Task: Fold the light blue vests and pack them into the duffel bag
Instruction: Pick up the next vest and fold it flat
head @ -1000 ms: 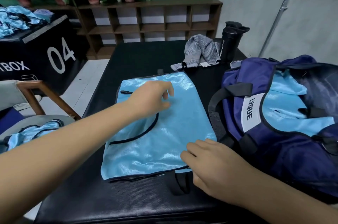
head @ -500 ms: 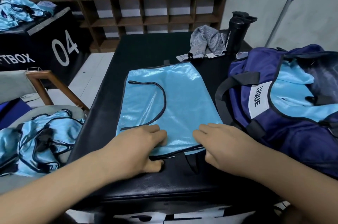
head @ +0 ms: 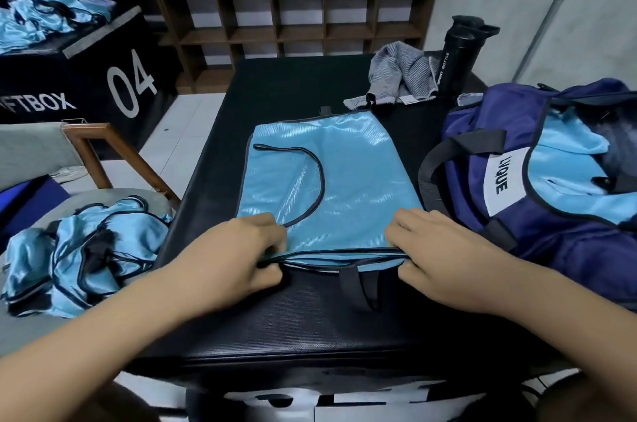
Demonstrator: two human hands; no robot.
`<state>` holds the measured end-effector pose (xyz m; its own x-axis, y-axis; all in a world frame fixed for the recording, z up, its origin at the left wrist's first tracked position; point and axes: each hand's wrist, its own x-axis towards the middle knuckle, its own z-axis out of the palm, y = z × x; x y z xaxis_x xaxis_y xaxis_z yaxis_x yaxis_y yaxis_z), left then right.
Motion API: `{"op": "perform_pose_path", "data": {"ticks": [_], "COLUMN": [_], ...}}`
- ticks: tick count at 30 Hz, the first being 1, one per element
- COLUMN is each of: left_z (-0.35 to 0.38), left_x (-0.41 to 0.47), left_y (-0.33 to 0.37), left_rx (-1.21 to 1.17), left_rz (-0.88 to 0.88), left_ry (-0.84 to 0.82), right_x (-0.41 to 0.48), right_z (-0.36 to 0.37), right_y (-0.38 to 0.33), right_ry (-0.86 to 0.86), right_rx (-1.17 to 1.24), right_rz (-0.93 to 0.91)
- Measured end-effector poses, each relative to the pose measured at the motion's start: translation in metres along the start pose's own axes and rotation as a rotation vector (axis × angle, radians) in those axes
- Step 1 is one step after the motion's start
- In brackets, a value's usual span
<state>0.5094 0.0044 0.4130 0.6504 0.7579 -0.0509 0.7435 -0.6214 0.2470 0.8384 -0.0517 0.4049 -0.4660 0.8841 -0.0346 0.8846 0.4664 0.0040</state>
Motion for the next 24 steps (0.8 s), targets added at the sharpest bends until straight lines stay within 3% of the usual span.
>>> {"op": "perform_pose_path", "data": {"ticks": [3,6,9,15,24], "left_z": [-0.018,-0.035,-0.044,-0.039,-0.029], "left_x": [-0.006,-0.012,-0.011,0.012,0.063], "left_y": [0.002,0.006,0.006,-0.011,-0.029], "left_rx": [-0.122,-0.243,-0.248,-0.239,-0.238], "left_rz": [-0.021,-0.064,-0.070,-0.136,-0.183], "left_ry": [-0.012,-0.181,-0.203,-0.075,0.191], "right_x": [-0.001,-0.005,-0.004,0.014,0.054], "right_z": [-0.020,-0.041,-0.050,-0.044,-0.029], "right_y": [-0.003,-0.003,0.001,0.010,0.035], "right_ry": [-0.036,-0.108,-0.056,0.100,0.311], "right_rx": [0.200,0.455,0.559,0.580,0.422], "right_rz": [0.082,0.122,0.126,0.224,0.392]}}
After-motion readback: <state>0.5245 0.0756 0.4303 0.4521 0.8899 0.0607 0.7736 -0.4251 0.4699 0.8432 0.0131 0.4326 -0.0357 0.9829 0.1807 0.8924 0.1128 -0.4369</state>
